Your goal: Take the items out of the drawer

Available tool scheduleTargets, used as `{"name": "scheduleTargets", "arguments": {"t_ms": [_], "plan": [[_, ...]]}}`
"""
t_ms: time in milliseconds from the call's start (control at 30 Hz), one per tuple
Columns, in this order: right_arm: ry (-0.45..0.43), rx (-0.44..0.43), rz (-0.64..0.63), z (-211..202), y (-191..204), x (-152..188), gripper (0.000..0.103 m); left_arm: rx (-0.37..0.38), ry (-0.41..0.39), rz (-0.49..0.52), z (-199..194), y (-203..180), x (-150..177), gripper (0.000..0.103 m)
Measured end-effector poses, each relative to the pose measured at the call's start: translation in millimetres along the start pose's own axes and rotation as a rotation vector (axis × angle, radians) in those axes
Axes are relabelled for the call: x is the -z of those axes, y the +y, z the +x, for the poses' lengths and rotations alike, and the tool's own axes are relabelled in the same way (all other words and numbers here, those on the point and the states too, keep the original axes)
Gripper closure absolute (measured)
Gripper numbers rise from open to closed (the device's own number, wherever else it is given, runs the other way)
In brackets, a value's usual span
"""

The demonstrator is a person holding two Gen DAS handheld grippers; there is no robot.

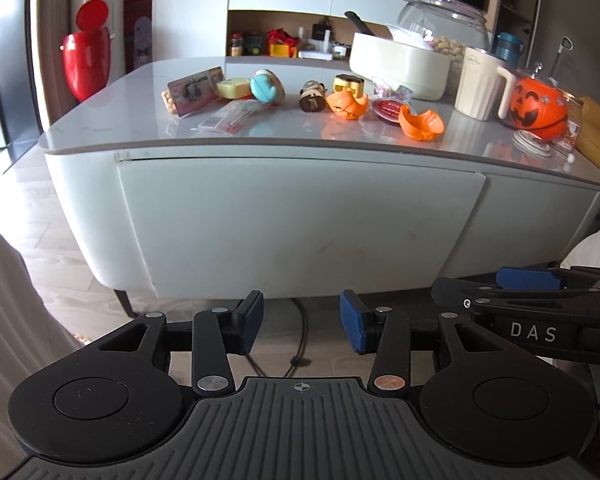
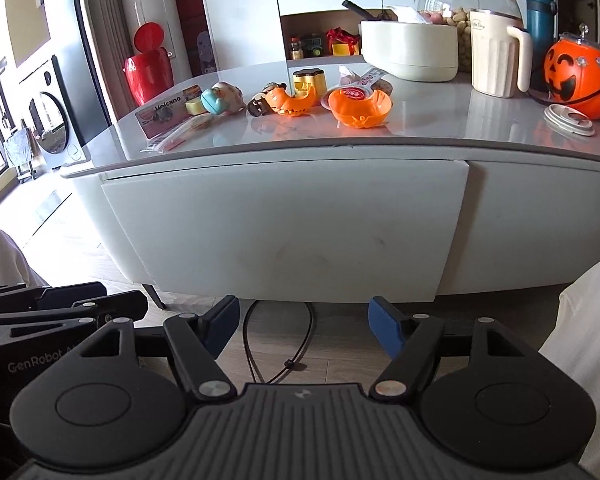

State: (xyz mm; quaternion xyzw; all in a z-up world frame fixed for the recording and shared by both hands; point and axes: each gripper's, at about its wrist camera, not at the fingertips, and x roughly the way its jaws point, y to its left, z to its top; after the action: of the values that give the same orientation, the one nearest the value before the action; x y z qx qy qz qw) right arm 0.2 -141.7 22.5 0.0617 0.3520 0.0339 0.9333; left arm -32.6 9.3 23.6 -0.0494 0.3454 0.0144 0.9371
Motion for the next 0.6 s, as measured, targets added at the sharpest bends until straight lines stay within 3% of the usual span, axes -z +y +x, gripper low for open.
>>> {"name": "scheduleTargets", "arguments": {"t_ms": [600], "plan": [[0.01,-0.013,-0.006,0.7,0.7,0.9,0.031,0.001,0.003,0.002,-0.1,-0.9,0.2,0.056]]}}
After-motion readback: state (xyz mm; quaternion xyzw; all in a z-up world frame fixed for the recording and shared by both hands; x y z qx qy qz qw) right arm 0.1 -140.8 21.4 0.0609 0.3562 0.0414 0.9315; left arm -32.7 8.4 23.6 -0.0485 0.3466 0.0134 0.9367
